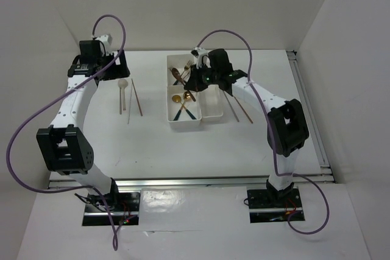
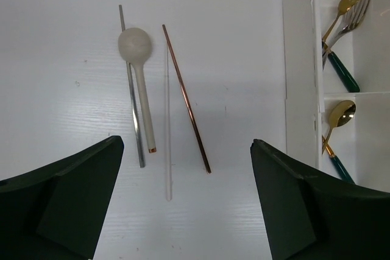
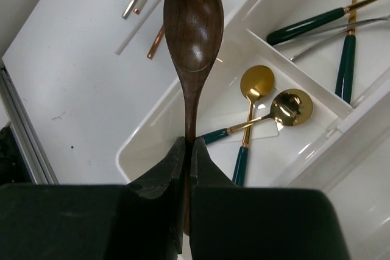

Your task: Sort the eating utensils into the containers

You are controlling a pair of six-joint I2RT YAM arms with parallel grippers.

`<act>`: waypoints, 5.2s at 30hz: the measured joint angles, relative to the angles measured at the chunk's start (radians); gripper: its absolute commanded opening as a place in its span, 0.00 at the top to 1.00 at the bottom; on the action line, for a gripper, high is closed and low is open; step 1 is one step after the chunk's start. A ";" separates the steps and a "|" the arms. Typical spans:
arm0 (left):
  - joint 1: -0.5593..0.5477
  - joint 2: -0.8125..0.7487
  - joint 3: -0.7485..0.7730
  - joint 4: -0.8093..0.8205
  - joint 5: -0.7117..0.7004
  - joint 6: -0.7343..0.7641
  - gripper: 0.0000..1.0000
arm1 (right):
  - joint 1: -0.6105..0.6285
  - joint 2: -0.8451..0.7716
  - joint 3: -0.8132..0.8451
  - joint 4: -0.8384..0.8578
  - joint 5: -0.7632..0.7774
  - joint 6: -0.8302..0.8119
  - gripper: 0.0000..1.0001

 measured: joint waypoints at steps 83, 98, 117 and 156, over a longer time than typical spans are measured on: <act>0.047 0.646 0.295 -0.022 -0.112 0.037 0.55 | -0.054 -0.061 -0.146 0.044 0.055 -0.154 0.39; 0.022 0.687 0.331 0.009 -0.169 0.060 0.59 | -0.080 -0.061 -0.146 0.043 0.054 -0.153 0.40; 0.002 0.676 0.312 0.041 -0.174 0.063 1.00 | -0.090 -0.045 -0.146 0.042 0.050 -0.153 0.40; -0.386 0.176 0.180 -0.043 0.361 0.058 1.00 | -0.278 -0.129 -0.226 0.019 0.247 -0.150 0.11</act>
